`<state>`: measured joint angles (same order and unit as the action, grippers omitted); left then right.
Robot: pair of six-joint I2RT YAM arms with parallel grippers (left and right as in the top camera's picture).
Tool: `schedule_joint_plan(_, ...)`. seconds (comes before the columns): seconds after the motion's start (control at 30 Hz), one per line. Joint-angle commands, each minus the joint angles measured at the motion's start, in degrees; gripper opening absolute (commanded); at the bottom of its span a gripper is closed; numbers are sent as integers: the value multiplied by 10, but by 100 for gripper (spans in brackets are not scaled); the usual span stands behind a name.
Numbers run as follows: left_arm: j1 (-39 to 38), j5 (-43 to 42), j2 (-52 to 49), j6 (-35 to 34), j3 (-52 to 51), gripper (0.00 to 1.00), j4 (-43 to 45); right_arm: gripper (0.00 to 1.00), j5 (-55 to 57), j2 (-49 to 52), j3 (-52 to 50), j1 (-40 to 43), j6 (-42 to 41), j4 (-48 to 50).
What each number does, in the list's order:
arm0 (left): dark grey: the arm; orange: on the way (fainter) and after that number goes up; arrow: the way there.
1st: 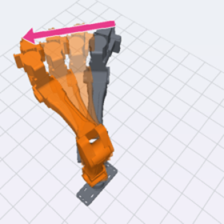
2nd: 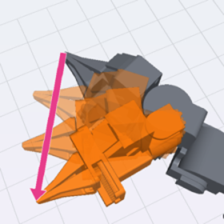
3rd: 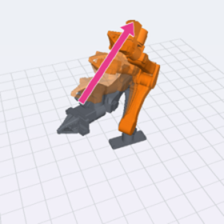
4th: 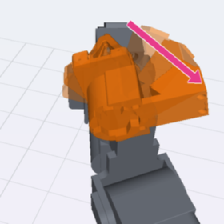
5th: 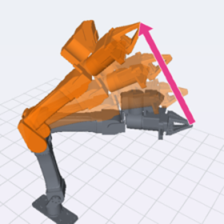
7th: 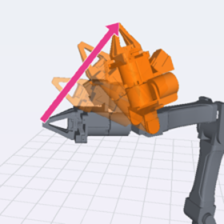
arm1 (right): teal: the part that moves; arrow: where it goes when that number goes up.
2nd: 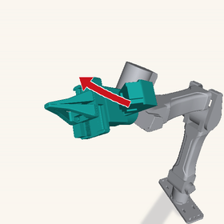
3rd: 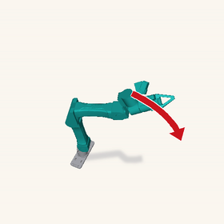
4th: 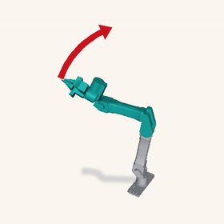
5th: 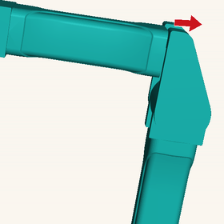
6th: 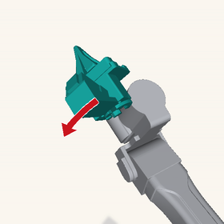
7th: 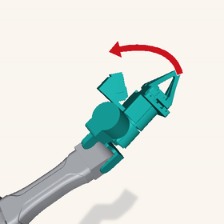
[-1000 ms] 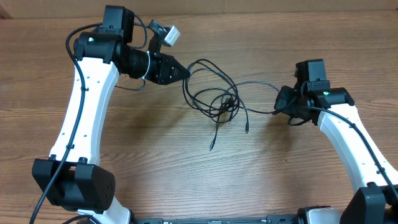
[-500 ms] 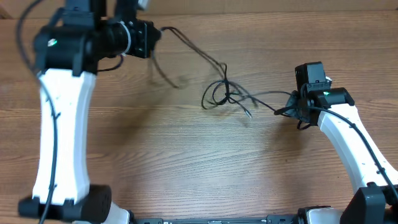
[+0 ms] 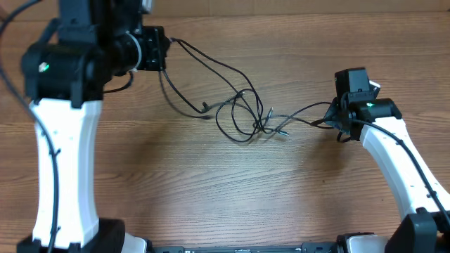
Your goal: Untangle cables
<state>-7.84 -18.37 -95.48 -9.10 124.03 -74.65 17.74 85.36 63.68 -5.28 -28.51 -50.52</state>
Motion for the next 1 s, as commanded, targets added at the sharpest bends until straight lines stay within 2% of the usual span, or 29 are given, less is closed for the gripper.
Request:
schedule_joint_plan(0.0, -5, 12, -29, -1, -6, 4, -5, 4, -10, -48, 61, 2, 14, 2)
schedule_joint_plan(0.13, -5, 35, -68, -1, -6, 4, -24, 4, -91, -82, 124, 2, 79, -9)
schedule_joint_plan(0.23, -5, 47, -95, -1, -6, 4, -39, 4, -103, -102, 167, 2, 88, -27)
schedule_joint_plan(0.4, -8, 46, -137, -1, -6, 4, -48, 4, -190, -130, 226, 2, 183, -11)
schedule_joint_plan(0.57, -20, 43, -159, -1, -6, 4, -51, 4, -246, -144, 246, 2, 189, 3)
schedule_joint_plan(0.6, -23, 42, -160, 1, -6, 4, -50, 9, -254, -143, 245, 2, 188, -6)
schedule_joint_plan(0.67, -28, 42, -160, 14, -5, 4, -48, 24, -266, -133, 244, 2, 188, -31)
schedule_joint_plan(0.7, -30, 43, -160, 16, -5, 4, -48, 28, -271, -125, 244, 2, 188, -46)
schedule_joint_plan(0.83, -31, 62, -160, 16, -5, 4, -49, 32, -306, -81, 233, 1, 219, -96)
schedule_joint_plan(0.93, -31, 63, -160, 16, -5, 5, -50, 48, -336, -37, 223, 1, 256, -120)
schedule_joint_plan(0.97, -31, 63, -160, 16, -5, 10, -51, 52, -337, -21, 221, 1, 265, -127)
